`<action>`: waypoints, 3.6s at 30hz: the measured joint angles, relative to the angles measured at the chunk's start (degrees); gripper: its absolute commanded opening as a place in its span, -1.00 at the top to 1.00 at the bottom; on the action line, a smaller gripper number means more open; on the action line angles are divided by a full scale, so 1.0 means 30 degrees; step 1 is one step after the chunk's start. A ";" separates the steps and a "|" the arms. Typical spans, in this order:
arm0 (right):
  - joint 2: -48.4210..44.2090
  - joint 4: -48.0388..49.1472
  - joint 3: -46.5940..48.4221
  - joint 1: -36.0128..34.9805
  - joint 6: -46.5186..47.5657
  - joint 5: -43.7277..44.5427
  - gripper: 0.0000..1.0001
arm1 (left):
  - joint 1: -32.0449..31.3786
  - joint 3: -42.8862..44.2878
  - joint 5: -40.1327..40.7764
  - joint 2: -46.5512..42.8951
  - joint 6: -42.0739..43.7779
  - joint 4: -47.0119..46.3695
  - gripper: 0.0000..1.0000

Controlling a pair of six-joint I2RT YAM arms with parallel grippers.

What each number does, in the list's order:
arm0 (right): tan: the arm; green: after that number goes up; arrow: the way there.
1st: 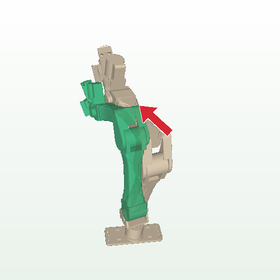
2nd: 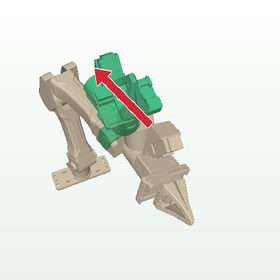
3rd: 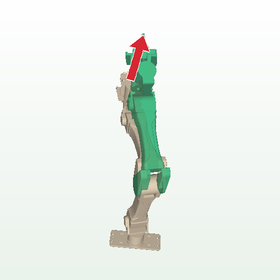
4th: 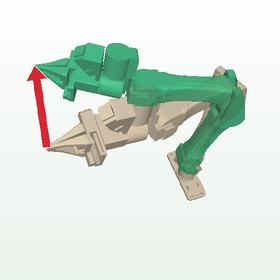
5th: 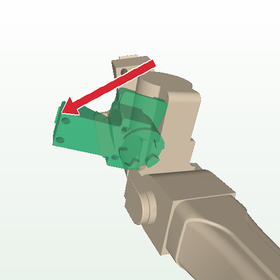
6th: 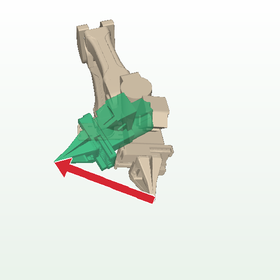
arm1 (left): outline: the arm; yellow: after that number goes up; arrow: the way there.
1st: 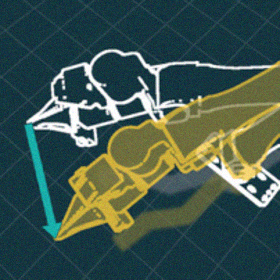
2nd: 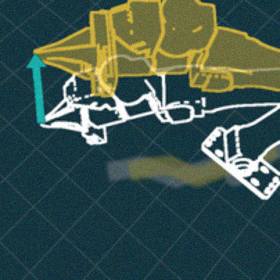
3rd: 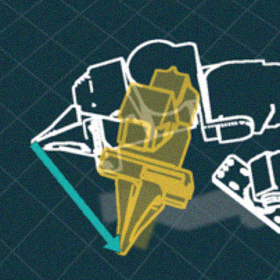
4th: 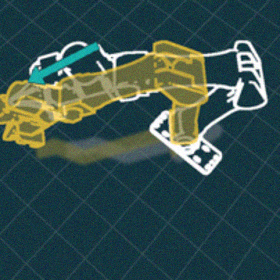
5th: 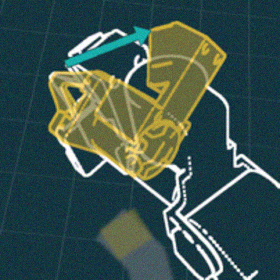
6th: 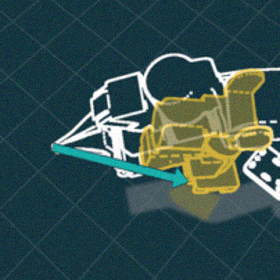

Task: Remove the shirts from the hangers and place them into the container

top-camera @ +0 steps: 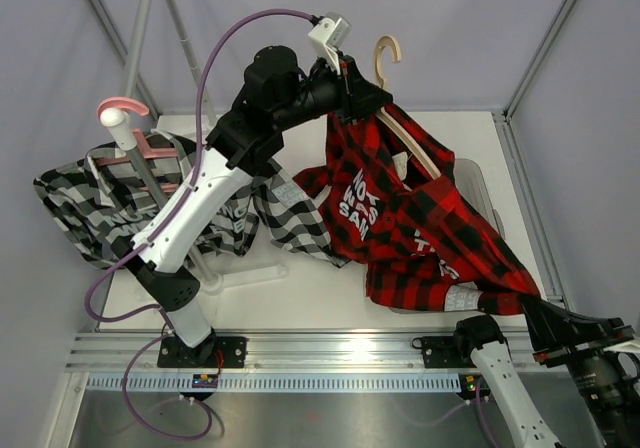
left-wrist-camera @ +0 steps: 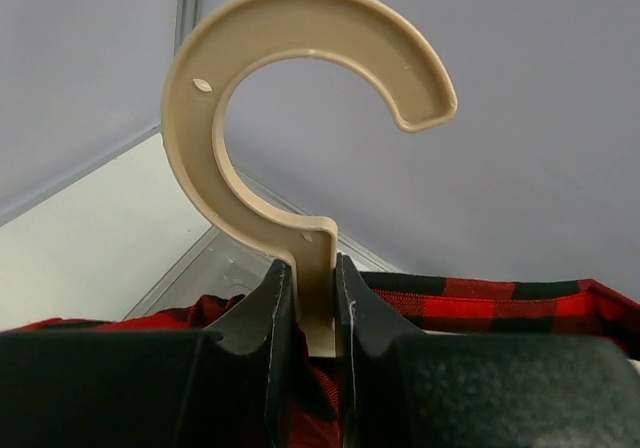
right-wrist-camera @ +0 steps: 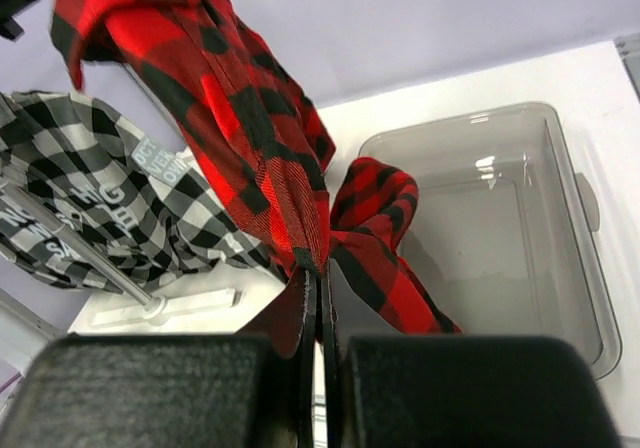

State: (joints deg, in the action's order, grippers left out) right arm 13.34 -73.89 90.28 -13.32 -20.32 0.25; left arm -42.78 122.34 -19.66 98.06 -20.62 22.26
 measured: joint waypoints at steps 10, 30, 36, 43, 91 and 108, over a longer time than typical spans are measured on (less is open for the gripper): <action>-0.0138 0.3759 -0.8320 0.1020 -0.2382 -0.3096 1.00 | 0.0510 -0.0852 0.0073 -0.0481 -0.3016 -0.1967 1.00; 1.1023 1.8513 -1.2050 0.0444 -0.3891 -0.5850 1.00 | -0.0146 -0.2834 -0.4430 -0.1778 -0.7468 -0.6987 1.00; 1.2225 1.9154 -1.2043 -0.1472 -0.3417 -0.4954 1.00 | -0.0401 -0.2637 -0.5719 -0.2805 -0.8728 -0.8269 1.00; 1.4163 1.9708 -0.9202 -0.1705 -0.1392 -0.4452 1.00 | -0.0379 -0.3235 -0.6885 -0.3774 -0.8517 -0.8408 1.00; 2.6432 2.6782 2.3438 -0.1719 1.0564 -0.5319 1.00 | -0.2157 -2.1354 0.0364 -1.0156 0.0015 -0.2455 1.00; 2.3197 2.6884 1.7850 -0.1515 1.0819 -0.4867 1.00 | -0.2273 -2.1427 0.0328 -1.0142 -0.0262 -0.2470 1.00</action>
State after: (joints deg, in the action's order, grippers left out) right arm 82.94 6.76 143.83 -17.87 12.14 -14.35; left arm -49.60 58.06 -18.68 67.64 -21.41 14.85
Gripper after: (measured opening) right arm 0.018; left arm 0.178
